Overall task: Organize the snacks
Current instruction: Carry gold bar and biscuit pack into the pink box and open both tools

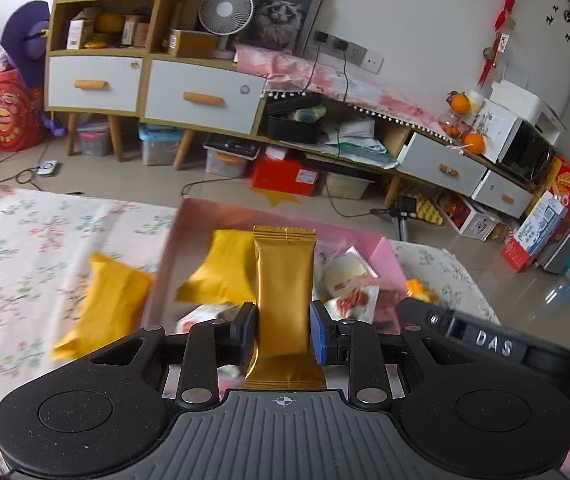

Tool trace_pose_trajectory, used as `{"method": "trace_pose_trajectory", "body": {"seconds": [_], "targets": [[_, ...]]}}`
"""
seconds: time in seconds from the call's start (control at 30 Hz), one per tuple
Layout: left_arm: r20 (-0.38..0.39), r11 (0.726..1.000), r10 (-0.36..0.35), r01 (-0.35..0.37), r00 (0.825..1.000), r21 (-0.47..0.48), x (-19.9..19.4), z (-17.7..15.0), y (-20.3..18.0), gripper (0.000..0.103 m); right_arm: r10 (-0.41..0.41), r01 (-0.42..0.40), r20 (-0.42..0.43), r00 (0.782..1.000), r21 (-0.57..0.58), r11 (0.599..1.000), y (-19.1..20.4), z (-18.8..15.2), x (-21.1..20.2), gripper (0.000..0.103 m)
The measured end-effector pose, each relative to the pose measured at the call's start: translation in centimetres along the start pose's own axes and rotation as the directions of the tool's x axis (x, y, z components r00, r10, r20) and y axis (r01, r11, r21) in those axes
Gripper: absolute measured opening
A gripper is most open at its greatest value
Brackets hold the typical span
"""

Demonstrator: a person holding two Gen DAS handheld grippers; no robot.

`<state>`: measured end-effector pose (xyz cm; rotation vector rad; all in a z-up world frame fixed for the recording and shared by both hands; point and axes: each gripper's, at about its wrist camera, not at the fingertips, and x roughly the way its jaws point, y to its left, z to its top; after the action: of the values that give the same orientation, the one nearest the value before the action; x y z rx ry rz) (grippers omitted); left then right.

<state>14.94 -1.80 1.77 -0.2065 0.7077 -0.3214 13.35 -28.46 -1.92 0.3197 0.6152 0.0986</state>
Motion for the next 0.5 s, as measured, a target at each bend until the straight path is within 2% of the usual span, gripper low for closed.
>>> {"method": "trace_pose_trajectory", "body": {"seconds": [0.2, 0.33, 0.4, 0.47, 0.5], "targets": [[-0.006, 1.0, -0.015, 0.015, 1.0, -0.025, 3.1, -0.2, -0.1, 0.026, 0.013, -0.012, -0.008, 1.0, 0.06, 0.998, -0.2, -0.3, 0.8, 0.058], [-0.01, 1.0, -0.006, 0.006, 1.0, -0.024, 4.3, -0.4, -0.2, 0.026, 0.01, -0.01, -0.009, 1.0, 0.06, 0.998, -0.2, -0.4, 0.8, 0.059], [-0.008, 1.0, -0.009, 0.008, 1.0, -0.028, 4.6, -0.6, -0.1, 0.027, 0.012, -0.012, -0.01, 1.0, 0.063, 0.998, -0.3, -0.4, 0.8, 0.061], [0.007, 0.999, -0.006, 0.006, 1.0, -0.032, 4.5, -0.9, 0.0, 0.029, 0.016, -0.015, -0.009, 1.0, 0.07, 0.997, -0.5, -0.4, 0.8, 0.072], [0.01, 1.0, -0.01, 0.01, 1.0, -0.028, 4.3, -1.0, 0.0, 0.033, 0.013, -0.012, -0.005, 1.0, 0.079, 0.997, -0.6, -0.3, 0.7, 0.073]]}}
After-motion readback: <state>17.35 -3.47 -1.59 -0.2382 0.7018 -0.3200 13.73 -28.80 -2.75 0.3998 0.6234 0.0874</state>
